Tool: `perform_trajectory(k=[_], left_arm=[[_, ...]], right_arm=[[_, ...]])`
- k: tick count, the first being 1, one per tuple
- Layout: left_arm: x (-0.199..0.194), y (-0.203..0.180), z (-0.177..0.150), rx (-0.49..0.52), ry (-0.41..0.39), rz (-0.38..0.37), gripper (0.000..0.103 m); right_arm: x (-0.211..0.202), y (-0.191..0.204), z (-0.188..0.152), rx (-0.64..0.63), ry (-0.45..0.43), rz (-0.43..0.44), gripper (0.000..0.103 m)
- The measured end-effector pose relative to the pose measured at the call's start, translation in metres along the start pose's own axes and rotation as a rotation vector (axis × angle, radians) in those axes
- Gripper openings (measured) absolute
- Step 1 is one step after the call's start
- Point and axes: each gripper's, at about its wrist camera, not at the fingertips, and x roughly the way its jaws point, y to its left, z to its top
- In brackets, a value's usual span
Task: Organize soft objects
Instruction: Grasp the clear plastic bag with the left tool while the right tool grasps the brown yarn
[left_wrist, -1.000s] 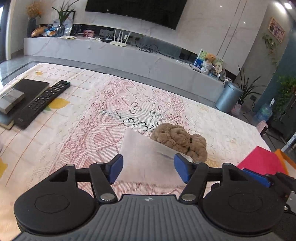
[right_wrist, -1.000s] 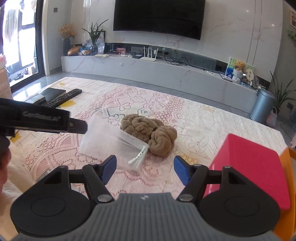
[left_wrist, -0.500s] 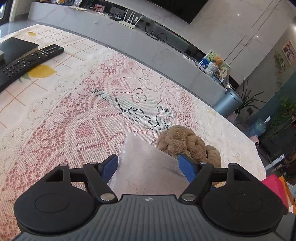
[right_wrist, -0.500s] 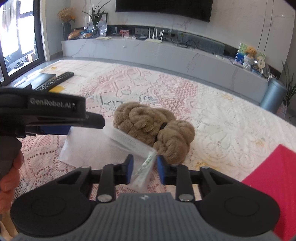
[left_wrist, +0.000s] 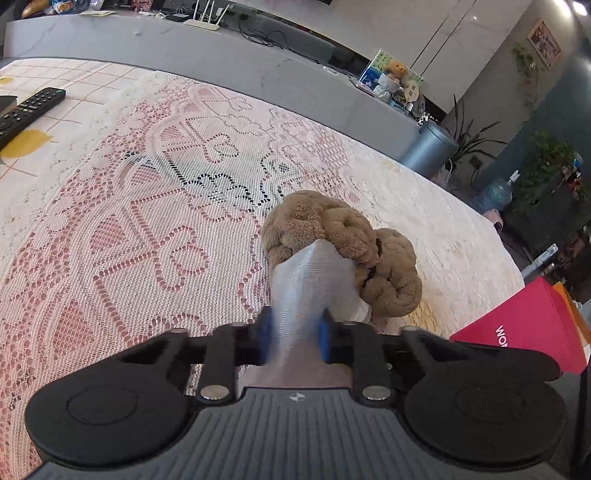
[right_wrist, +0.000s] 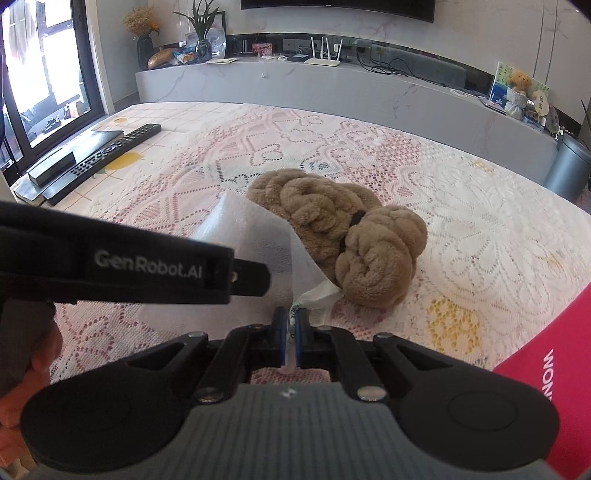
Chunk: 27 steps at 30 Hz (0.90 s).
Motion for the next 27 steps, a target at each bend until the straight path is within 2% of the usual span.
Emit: perform_trajectory(k=[1,2,5,7,9,12,13,15,17,22,25,27], left_arm=[[-0.003,0.0,0.001,-0.002,-0.01,-0.007,0.011],[-0.007,0.0,0.002,-0.003,-0.029,-0.011,0.009],[-0.026,0.002,0.003,-0.021,-0.103,-0.004,0.008],[-0.038,0.005,0.004,-0.046,-0.162,0.039,0.008],[-0.047,0.009,0.005,-0.056,-0.21,0.106,0.008],[-0.047,0.013,0.009,-0.057,-0.226,0.171,0.007],[-0.046,0.015,0.01,-0.064,-0.222,0.176,0.007],[-0.045,0.017,0.011,-0.072,-0.226,0.2,0.007],[-0.047,0.02,0.011,-0.071,-0.245,0.234,0.007],[-0.05,0.024,0.012,-0.087,-0.271,0.288,0.007],[-0.049,0.027,0.013,-0.099,-0.258,0.274,0.007],[-0.047,0.026,0.013,-0.091,-0.246,0.269,0.007]], right_arm=[[-0.002,0.0,0.0,-0.001,-0.002,0.0,0.003],[-0.004,0.001,0.001,-0.005,-0.007,-0.002,0.003],[-0.019,0.003,0.005,-0.028,-0.053,-0.017,0.006],[-0.029,0.004,0.009,-0.054,-0.099,-0.032,0.011],[-0.035,0.005,0.015,-0.087,-0.136,-0.055,0.035],[-0.031,0.006,0.025,-0.152,-0.153,-0.118,0.05],[-0.026,0.006,0.029,-0.169,-0.143,-0.128,0.052],[-0.017,0.007,0.037,-0.2,-0.13,-0.117,0.064],[-0.009,0.011,0.041,-0.243,-0.126,-0.12,0.067],[0.009,0.019,0.049,-0.301,-0.1,-0.11,0.067],[0.023,0.019,0.052,-0.281,-0.058,-0.094,0.067],[0.028,0.018,0.053,-0.261,-0.059,-0.1,0.072]])
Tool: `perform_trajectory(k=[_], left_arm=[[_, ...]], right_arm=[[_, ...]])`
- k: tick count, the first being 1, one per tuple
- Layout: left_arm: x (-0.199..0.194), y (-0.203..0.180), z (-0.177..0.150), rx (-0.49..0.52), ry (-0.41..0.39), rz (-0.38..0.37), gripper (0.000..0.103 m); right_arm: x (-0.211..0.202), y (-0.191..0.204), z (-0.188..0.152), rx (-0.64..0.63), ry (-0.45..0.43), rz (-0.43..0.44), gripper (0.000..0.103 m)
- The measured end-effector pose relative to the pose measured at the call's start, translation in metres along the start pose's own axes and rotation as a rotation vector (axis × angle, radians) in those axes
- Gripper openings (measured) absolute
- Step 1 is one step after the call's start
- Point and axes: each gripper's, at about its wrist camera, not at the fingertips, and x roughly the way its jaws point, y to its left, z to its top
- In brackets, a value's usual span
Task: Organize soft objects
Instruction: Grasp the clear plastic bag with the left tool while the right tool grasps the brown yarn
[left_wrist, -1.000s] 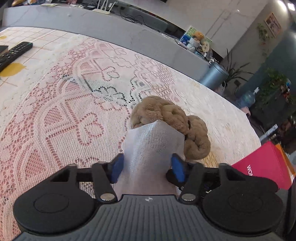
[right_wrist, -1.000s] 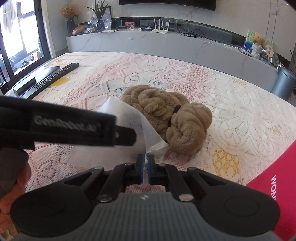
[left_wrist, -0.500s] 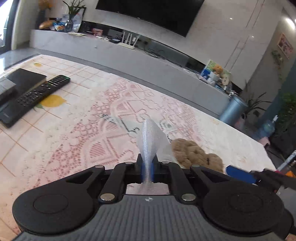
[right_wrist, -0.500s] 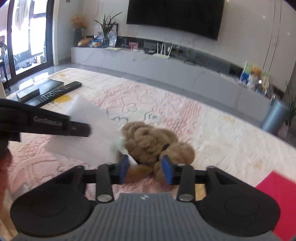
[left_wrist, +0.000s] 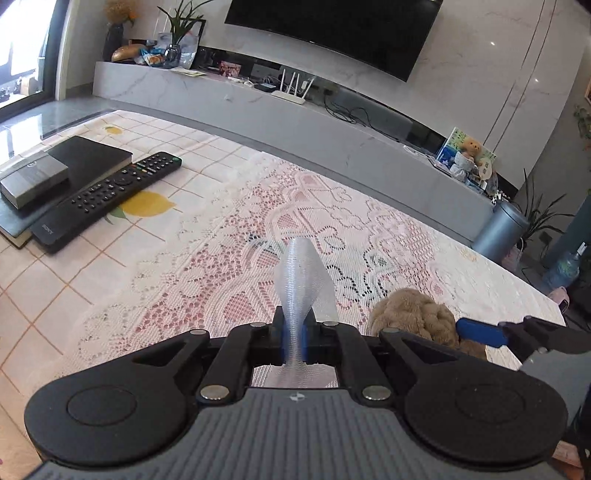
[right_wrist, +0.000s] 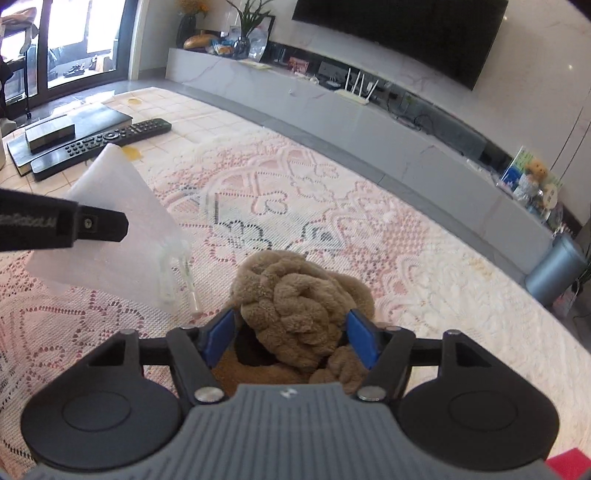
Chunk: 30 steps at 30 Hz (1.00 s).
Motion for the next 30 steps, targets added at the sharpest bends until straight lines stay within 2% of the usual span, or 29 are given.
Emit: perform_trajectory(k=[1,3,11,16,19,20,24,27,30], left_arm=[[0.0,-0.001,-0.001,0.004,0.003,-0.002,0.007],[0.001,-0.001,-0.001,0.002,0.002,-0.003,0.007],[-0.002,0.005,0.0,-0.022,-0.024,0.046,0.007],[-0.006,0.01,0.003,-0.044,-0.051,0.069,0.007],[-0.005,0.009,0.002,-0.034,-0.039,0.061,0.008],[-0.005,0.008,0.002,-0.03,-0.04,0.059,0.007],[-0.004,0.007,0.001,-0.024,-0.037,0.055,0.007],[-0.004,0.007,0.001,-0.022,-0.039,0.05,0.007],[-0.006,0.007,0.0,-0.019,-0.047,0.033,0.007]], right_arm=[[0.001,0.0,0.0,0.018,0.002,0.007,0.075],[0.004,-0.001,0.001,0.055,0.006,0.034,0.086],[0.016,0.011,-0.005,-0.01,0.024,-0.021,0.085],[0.019,0.008,-0.003,-0.019,0.038,-0.057,0.077],[0.019,0.008,-0.003,-0.031,0.042,-0.086,0.067],[0.018,0.007,-0.002,-0.029,0.042,-0.094,0.061],[0.014,-0.001,0.002,0.002,0.04,-0.081,0.044],[0.008,0.0,0.004,-0.002,0.031,-0.089,0.038],[-0.002,0.003,0.002,-0.008,0.001,-0.105,0.037]])
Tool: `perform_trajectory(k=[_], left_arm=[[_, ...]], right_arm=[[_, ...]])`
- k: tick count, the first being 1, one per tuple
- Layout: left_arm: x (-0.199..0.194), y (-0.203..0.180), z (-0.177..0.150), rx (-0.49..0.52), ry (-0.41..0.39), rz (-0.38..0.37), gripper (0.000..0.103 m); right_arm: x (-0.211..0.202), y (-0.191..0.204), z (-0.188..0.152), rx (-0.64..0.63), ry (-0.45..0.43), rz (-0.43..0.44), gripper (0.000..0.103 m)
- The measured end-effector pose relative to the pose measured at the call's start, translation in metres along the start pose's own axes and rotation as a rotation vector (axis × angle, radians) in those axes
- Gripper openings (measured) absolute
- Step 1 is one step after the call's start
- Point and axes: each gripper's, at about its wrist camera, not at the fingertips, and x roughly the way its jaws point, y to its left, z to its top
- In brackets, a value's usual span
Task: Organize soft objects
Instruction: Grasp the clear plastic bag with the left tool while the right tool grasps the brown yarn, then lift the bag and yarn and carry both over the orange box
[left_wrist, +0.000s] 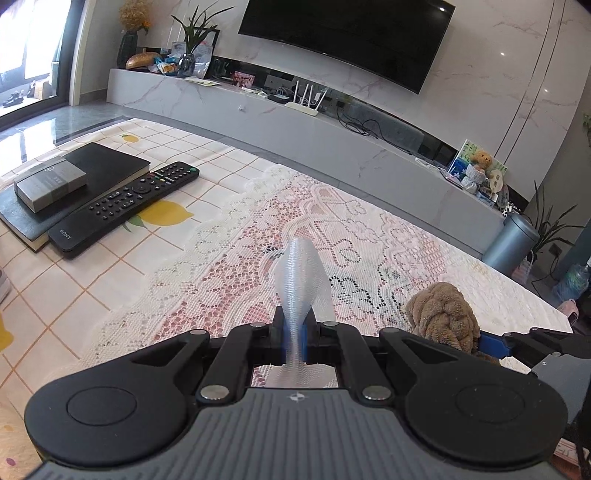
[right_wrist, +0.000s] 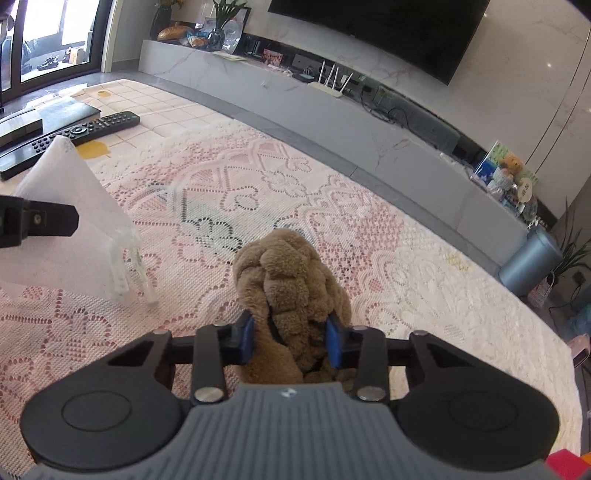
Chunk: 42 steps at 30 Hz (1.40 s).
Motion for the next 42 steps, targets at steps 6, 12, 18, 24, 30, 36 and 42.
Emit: perform_trajectory(k=[6,12,18,24,30,36,42], left_arm=[[-0.009,-0.004,0.0,0.013,-0.03,-0.035,0.007],[-0.026,-0.003,0.002,-0.005,-0.06,-0.067,0.007],[-0.061,-0.016,0.0,0.036,-0.121,-0.106,0.007],[-0.098,-0.036,-0.01,0.054,-0.142,-0.153,0.007],[-0.134,-0.065,-0.025,0.074,-0.136,-0.249,0.007],[-0.166,-0.106,-0.039,0.13,-0.145,-0.361,0.007],[-0.183,-0.154,-0.052,0.21,-0.149,-0.459,0.007]], right_arm=[[-0.036,-0.001,-0.003,0.029,-0.077,0.003,0.036],[-0.077,-0.004,-0.01,0.089,-0.128,0.045,0.037],[-0.132,-0.002,-0.026,0.118,-0.198,0.082,0.037],[-0.192,-0.006,-0.046,0.139,-0.259,0.077,0.037],[-0.252,-0.023,-0.069,0.168,-0.318,0.039,0.037],[-0.301,-0.055,-0.101,0.213,-0.346,-0.053,0.037],[-0.336,-0.099,-0.141,0.297,-0.326,-0.149,0.037]])
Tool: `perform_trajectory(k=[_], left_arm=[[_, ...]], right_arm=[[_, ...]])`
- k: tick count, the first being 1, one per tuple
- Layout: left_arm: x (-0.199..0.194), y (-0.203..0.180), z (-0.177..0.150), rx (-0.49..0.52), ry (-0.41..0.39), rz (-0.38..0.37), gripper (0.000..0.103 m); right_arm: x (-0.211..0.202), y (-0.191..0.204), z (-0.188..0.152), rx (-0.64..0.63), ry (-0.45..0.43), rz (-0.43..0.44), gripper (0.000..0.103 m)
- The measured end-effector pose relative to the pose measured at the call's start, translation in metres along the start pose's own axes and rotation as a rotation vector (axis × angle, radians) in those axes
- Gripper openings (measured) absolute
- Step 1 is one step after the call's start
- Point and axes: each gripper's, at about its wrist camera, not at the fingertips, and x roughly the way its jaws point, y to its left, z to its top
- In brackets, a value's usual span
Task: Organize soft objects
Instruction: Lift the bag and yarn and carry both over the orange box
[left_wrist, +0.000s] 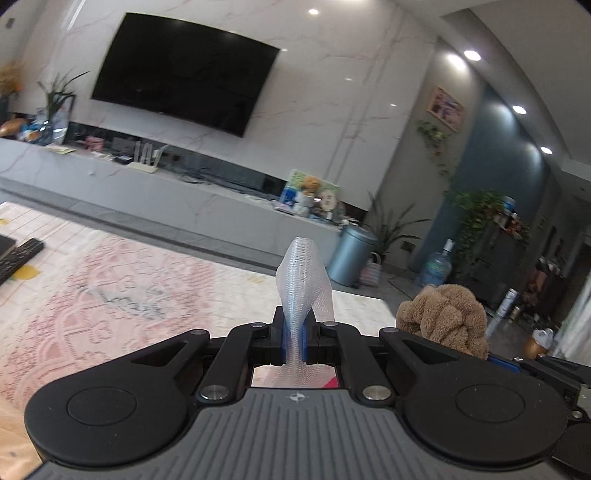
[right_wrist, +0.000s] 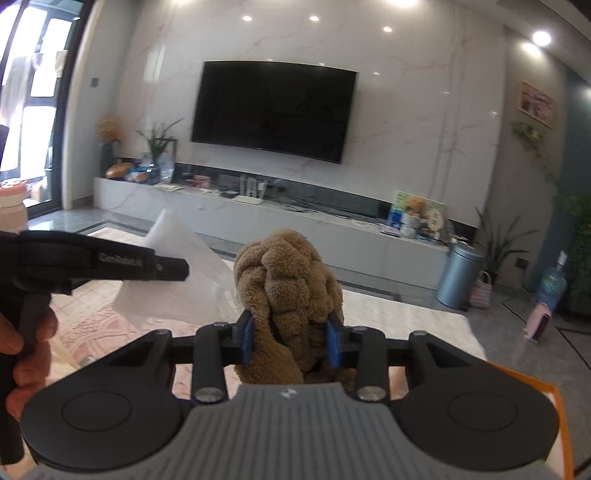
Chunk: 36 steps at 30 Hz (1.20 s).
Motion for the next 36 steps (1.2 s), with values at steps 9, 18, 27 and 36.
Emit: perform_trajectory(k=[9,18,27,36], left_arm=[[0.036,-0.069,-0.004,0.12,0.076,-0.142,0.008],[0.107,-0.118,-0.01,0.154,0.255,-0.255,0.007],[0.166,-0.155,-0.031,0.257,0.402,-0.283,0.008],[0.205,-0.165,-0.064,0.343,0.528,-0.284,0.007]], right_arm=[[-0.029,-0.087,-0.016,0.046,0.052,-0.155,0.037],[-0.011,-0.171,-0.021,0.108,0.163,-0.219,0.037],[0.052,-0.224,-0.037,0.161,0.354,-0.28,0.038],[0.103,-0.247,-0.071,0.179,0.493,-0.267,0.038]])
